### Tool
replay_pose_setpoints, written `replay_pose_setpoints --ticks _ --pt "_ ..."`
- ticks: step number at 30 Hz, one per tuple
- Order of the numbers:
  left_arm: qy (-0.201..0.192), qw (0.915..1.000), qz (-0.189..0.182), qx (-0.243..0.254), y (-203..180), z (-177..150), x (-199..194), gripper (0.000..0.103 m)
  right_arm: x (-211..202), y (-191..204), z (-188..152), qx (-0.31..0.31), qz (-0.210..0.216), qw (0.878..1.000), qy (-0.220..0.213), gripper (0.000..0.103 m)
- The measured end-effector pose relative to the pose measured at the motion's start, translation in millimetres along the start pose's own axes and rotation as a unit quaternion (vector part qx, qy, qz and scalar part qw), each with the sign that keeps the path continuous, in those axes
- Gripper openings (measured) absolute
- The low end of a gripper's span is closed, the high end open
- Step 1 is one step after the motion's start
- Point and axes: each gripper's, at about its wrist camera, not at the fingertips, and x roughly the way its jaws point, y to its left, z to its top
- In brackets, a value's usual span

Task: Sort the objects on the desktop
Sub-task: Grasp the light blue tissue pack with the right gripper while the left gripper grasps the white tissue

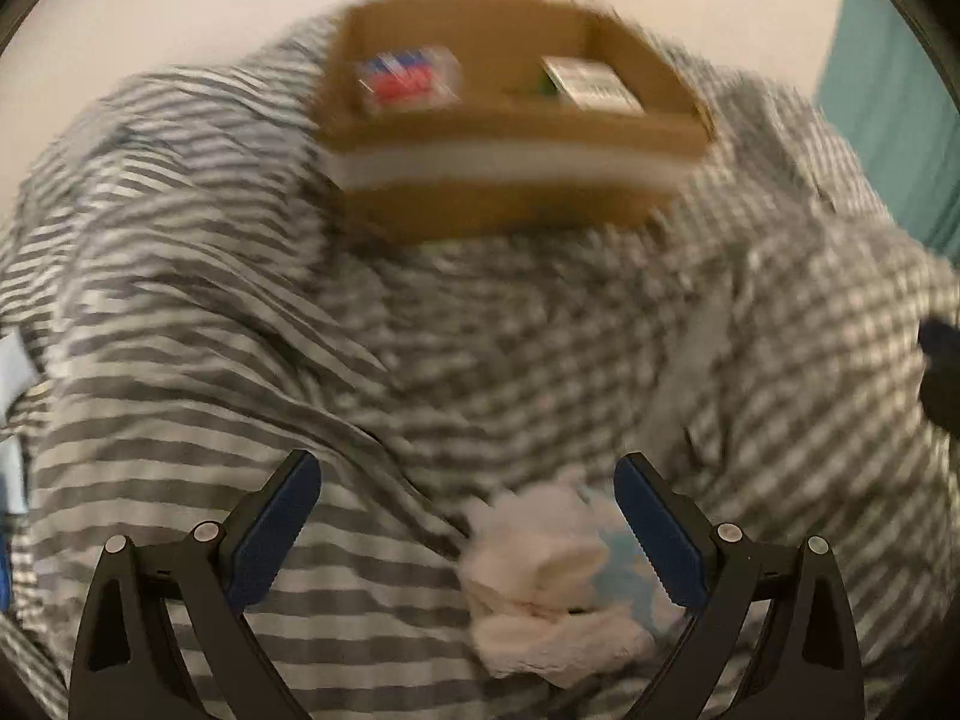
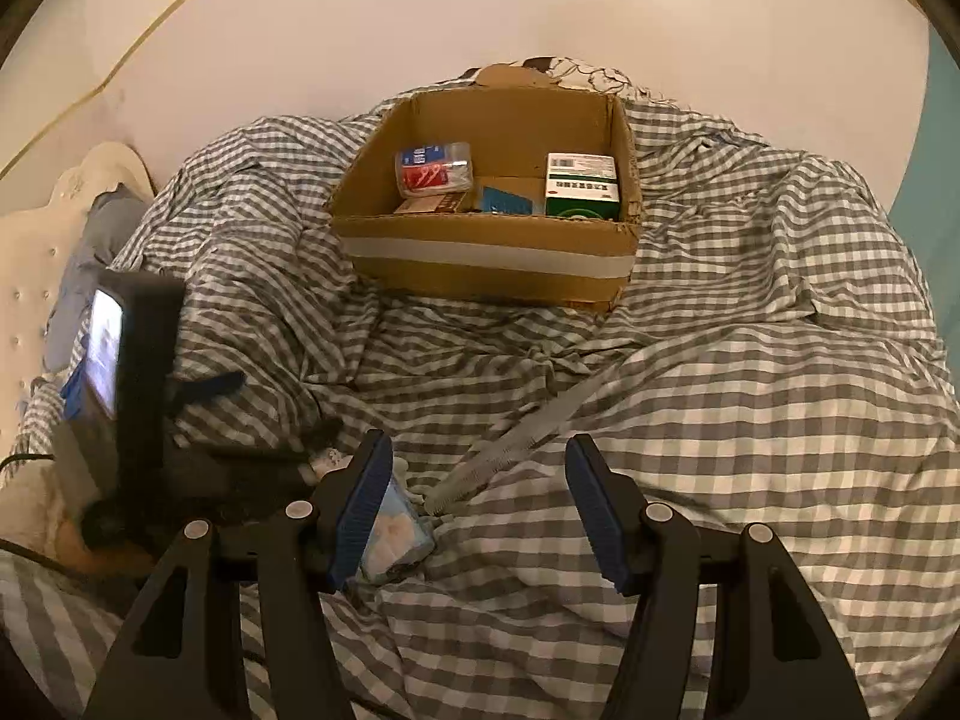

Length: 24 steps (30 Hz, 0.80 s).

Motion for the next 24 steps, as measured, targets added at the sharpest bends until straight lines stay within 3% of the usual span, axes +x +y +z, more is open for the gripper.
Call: replay_pose_setpoints --ticks 2,3,4,5,6,9,14,18,24 --pt "0.025 0.9997 -0.009 -0.004 3 -2 10 0.092 6 -6 -1 0.007 0.005 1.000 0.010 0.060" --pt "0.035 0.9992 -0.015 -0.009 7 -3 13 0.070 11 -7 0 0.009 0.007 1.000 0.015 0.060" --pt "0.055 0.9980 -0.027 -0.017 13 -5 19 0.032 16 -9 -1 0.012 0.010 1.000 0.023 0.060" --pt "0.068 0.9967 -0.037 -0.021 14 -7 24 0.012 22 -12 -1 0.015 0.012 0.999 0.032 0.060" --pt "0.090 0.9943 -0.051 -0.023 16 -14 28 0.003 28 -14 -2 0.015 0.017 0.999 0.045 0.060" --pt "0.105 0.9921 -0.064 -0.026 19 -23 31 0.003 49 -14 -6 0.013 0.062 0.995 0.081 0.061" --pt "0.043 0.9971 -0.036 -0.052 34 -11 8 0.003 88 0 -10 -0.024 0.125 0.982 0.137 0.061" --pt "-0.012 0.9968 -0.008 -0.078 49 -1 -9 0.003 122 17 -13 -0.074 0.134 0.974 0.168 0.061" --pt "-0.038 0.9955 0.020 -0.085 65 10 -14 0.003 155 42 -26 -0.114 0.187 0.945 0.241 0.065"
